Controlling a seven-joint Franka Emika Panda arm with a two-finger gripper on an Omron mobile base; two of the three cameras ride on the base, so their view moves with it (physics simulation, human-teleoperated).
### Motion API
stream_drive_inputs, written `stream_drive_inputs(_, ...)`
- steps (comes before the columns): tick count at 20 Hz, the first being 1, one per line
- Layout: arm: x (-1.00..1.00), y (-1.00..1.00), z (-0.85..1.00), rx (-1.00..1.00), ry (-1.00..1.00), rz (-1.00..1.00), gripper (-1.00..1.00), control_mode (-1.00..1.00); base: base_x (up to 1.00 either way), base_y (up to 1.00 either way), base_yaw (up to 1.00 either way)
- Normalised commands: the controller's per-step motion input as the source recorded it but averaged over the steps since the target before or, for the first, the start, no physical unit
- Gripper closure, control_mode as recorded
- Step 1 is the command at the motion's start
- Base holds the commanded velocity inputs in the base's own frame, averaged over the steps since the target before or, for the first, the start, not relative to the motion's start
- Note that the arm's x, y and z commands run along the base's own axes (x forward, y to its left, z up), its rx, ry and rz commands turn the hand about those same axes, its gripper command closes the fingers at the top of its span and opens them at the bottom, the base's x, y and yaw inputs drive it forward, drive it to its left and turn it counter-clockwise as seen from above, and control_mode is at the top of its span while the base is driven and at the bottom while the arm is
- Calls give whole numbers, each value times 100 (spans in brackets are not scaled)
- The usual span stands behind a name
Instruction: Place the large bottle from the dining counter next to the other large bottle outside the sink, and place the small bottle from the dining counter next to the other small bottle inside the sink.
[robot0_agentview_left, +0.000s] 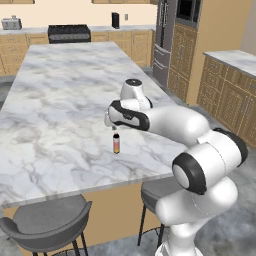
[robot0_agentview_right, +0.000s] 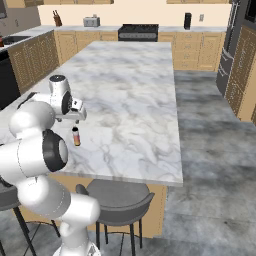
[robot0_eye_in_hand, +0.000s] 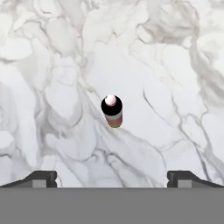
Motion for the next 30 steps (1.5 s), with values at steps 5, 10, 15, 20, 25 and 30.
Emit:
stream_drive_inputs(5,31,4,-12,0,0,-6,-100,-100,0,0,0)
stream_drive_inputs(10,25,1,-6,0,0,-5,-100,-100,0,0,0)
stream_drive_inputs(15,16,3,-1,0,0,-3,-100,-100,0,0,0)
stream_drive_inputs(20,0,4,-16,0,0,0,-100,-100,0,0,0)
stream_drive_inputs(25,0,2,-25,0,0,0,-100,-100,0,0,0)
stream_drive_inputs(30,4,0,-21,0,0,0,-100,-100,0,0,0)
